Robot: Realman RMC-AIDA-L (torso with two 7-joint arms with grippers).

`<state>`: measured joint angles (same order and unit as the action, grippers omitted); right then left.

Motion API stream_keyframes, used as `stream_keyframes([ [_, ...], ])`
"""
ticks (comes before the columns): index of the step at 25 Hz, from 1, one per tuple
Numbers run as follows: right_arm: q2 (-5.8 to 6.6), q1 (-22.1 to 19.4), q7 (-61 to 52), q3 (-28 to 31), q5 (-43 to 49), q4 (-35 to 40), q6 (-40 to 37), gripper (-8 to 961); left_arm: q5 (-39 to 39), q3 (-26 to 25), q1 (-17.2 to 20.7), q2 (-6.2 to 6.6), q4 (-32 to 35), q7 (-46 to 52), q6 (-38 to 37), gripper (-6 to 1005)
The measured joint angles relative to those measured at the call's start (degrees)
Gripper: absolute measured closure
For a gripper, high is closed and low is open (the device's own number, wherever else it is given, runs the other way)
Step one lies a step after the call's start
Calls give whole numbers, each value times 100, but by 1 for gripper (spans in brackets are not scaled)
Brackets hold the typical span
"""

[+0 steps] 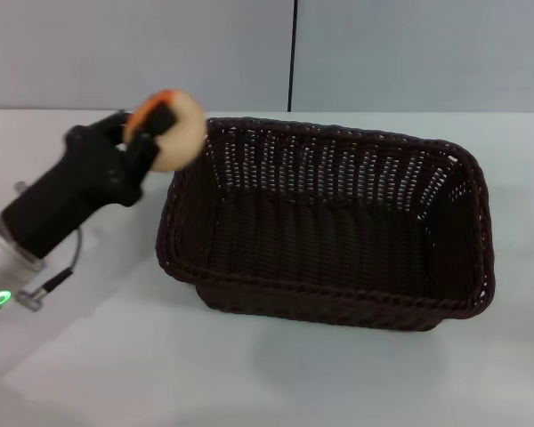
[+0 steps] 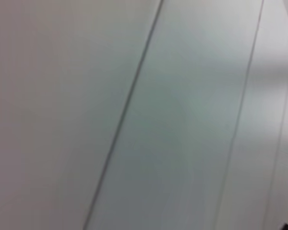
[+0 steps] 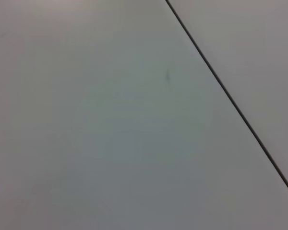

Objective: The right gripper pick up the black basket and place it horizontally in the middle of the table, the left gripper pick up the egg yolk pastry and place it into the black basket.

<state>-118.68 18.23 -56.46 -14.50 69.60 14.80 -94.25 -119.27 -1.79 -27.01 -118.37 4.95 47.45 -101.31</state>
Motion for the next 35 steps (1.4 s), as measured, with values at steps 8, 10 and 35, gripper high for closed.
stream_keyframes([
  [8, -4, -35, -22, 14, -9, -27, -8, 541, 9, 420, -210, 3, -134, 256, 287, 892],
  [10, -4, -10, -13, 16, -9, -77, -7, 541, 26, 394, -201, 4, -135, 248, 240, 819],
  [35, 8, -127, -31, 858, -18, -98, -66, 541, 80, -3723, 1458, 172, 37, 228, -772, 575],
])
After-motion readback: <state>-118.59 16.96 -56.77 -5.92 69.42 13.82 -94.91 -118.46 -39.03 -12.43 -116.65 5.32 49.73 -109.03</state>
